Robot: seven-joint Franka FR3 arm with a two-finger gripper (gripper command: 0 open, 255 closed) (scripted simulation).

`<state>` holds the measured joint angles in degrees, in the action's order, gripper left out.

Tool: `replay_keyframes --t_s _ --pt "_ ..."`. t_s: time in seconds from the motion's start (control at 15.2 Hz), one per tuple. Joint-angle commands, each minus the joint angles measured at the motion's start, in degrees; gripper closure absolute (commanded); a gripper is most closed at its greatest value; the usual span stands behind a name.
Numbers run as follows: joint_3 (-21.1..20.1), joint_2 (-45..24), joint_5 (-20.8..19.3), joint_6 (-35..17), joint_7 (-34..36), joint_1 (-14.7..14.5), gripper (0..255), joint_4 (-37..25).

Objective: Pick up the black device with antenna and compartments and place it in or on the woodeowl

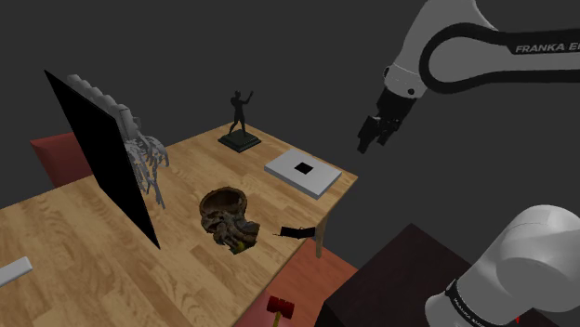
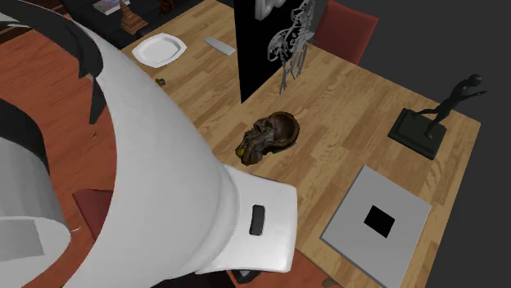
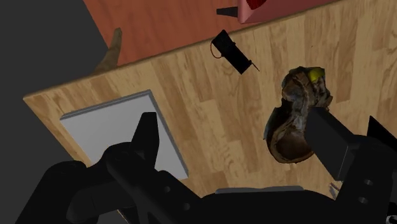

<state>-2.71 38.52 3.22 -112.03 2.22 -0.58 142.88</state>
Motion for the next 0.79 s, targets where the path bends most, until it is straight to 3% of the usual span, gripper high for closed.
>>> replay_keyframes --t_s 0.0,0.73 --pt "-0.5 -2.5 0.0 -4.0 -0.4 -0.4 0 1.8" --pt "-2.7 -21.7 -1.5 -25.9 -2.4 -1.4 0 6.6"
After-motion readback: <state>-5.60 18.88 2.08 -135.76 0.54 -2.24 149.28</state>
